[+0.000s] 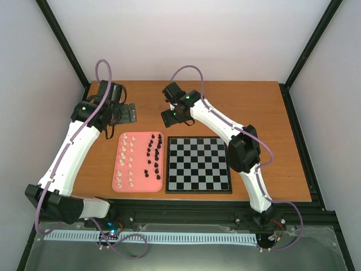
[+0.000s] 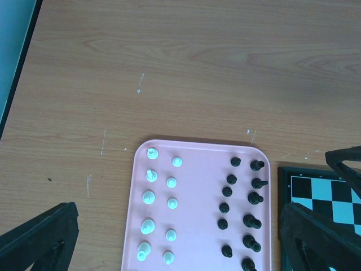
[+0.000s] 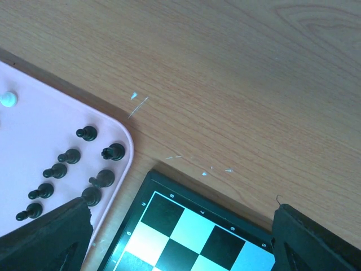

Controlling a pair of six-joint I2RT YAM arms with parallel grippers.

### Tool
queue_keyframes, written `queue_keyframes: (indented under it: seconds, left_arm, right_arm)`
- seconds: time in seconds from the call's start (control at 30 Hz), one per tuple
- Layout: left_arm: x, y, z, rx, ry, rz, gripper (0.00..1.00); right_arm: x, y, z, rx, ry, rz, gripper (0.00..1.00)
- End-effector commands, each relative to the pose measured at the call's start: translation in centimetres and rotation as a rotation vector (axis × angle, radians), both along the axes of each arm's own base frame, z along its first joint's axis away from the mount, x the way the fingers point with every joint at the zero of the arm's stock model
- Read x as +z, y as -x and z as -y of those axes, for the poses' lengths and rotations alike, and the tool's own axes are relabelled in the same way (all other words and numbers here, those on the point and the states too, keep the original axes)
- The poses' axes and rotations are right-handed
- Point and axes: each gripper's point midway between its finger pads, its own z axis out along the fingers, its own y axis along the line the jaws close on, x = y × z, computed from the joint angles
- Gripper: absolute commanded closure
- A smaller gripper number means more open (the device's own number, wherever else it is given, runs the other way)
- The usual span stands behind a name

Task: Set up the chess pieces on the board
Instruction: Pick up the chess piece from the storage box.

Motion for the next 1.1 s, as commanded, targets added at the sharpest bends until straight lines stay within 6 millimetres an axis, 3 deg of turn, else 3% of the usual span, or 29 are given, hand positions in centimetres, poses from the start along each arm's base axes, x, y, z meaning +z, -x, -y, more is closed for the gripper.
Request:
queue_keyframes:
  seconds: [0.0,0.27,0.43,0.73,0.97,1.07]
  left_arm:
    - [1.9,-0.9,0.3,-0.015,0.001,0.056,0.0]
    - [2.2,-1.0,0.4,-0.021,0.0,0.065,0.0]
    - [2.4,-1.1,-0.1,-0.016,-0.028,0.072,0.0]
    - [0.6,-0.2,-0.4,-0.006,-0.037,0.044,0.0]
    - [-0.6,-0.2,-0.2,-0.017,-0.032,0.022,0.0]
    - [-0.8,-0.4,-0.1,-0.013,-0.028,0.022,0.0]
  right_arm:
    - [2.4,-0.2,-0.1,0.017,0.005,0.066,0.0]
    - [3.9,-0.7,-1.0,0.026,-0.053,0.107,0.0]
    - [3.6,-1.1,-1.9,0.032,-0.076,0.095,0.0]
    - [-2.8,0.7,-3.6,0.051,-0.07,-0.109,0.04]
    - [-4.7,1.2,-4.4,0.076,-0.046,-0.147,0.26]
    - [-5.3,1.8,-5.0,0.097,-0.035,-0.157,0.3]
